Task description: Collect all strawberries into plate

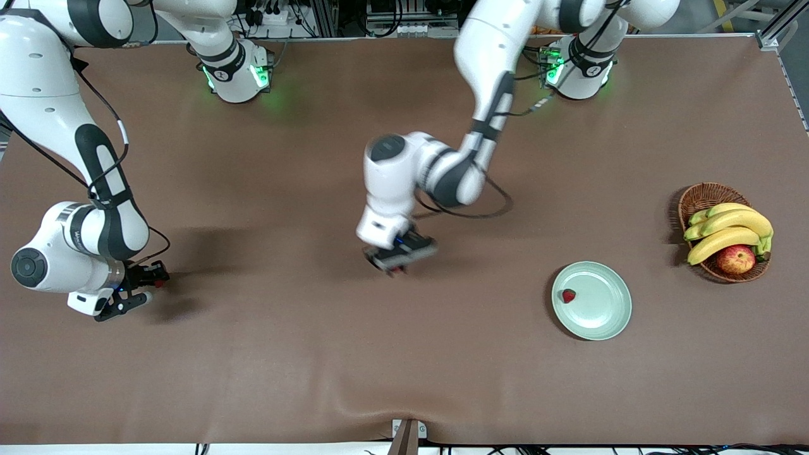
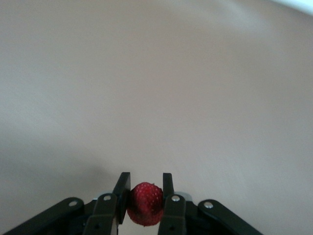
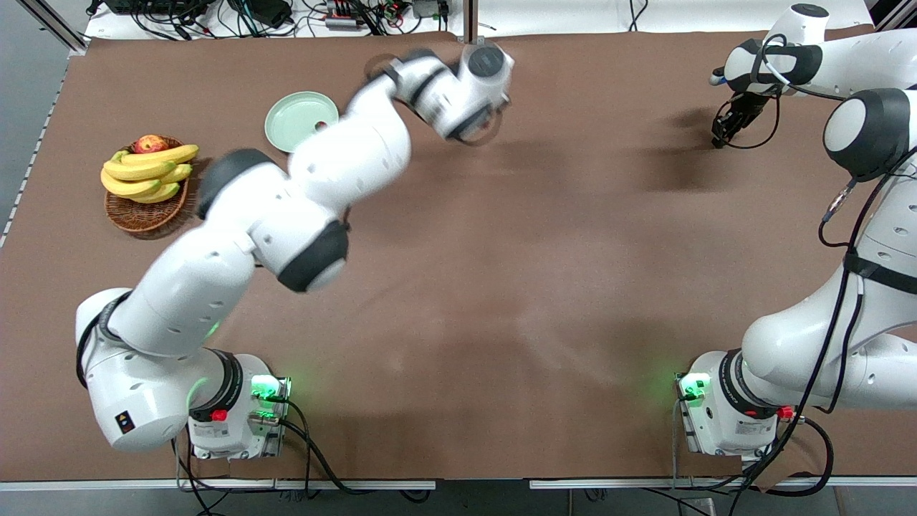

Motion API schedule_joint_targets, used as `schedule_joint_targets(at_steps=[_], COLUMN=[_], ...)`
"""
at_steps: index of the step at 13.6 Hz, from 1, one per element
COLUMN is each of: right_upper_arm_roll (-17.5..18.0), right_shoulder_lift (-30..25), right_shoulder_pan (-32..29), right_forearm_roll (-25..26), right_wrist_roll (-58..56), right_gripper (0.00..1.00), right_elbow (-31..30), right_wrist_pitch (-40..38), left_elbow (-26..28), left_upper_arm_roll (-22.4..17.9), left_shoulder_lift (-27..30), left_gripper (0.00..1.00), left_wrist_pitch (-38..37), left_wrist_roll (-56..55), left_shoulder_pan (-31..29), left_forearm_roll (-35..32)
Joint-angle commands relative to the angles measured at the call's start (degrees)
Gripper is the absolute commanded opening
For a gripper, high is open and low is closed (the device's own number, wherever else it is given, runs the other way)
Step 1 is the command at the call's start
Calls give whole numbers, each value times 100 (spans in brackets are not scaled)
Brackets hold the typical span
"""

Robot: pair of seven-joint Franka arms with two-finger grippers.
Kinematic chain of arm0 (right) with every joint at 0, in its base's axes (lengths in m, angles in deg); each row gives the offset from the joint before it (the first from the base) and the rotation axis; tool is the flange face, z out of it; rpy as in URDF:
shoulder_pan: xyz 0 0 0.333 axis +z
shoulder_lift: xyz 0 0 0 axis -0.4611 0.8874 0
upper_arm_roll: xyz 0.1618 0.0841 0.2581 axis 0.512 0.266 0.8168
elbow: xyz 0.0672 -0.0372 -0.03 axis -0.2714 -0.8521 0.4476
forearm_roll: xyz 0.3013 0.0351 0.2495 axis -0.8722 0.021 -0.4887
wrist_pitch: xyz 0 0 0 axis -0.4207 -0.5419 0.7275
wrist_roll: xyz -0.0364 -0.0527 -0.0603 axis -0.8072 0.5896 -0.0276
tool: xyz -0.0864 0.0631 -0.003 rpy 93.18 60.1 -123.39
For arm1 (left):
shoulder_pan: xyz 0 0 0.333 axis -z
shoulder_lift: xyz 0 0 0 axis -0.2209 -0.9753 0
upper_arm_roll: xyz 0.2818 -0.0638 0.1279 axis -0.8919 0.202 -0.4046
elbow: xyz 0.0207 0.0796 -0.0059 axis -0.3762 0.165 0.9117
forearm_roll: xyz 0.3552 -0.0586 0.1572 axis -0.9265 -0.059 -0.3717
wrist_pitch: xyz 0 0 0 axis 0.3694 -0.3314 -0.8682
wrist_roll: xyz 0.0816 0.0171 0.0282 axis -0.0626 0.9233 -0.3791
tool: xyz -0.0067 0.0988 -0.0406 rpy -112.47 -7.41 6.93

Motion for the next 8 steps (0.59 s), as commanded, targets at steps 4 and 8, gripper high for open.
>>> schedule_joint_targets(at_steps=[4, 8], right_upper_arm_roll=[147, 156], right_shoulder_lift=[-110, -548], right_shoulder_pan=[93, 997], right_forearm_roll=[-55, -573], right_wrist_roll=[243, 1990], right_gripper=[11, 9], right_elbow=[519, 811], right_wrist_pitch=[-853, -1673], left_elbow=[163, 505], left_upper_arm_roll=[-173, -201], left_shoulder_lift=[498, 463], left_gripper=[0, 0], left_wrist_pitch=[-848, -1270], left_wrist_roll=[-610, -656], left_shoulder_pan=[-1447, -2211], left_forearm_roll=[54, 71])
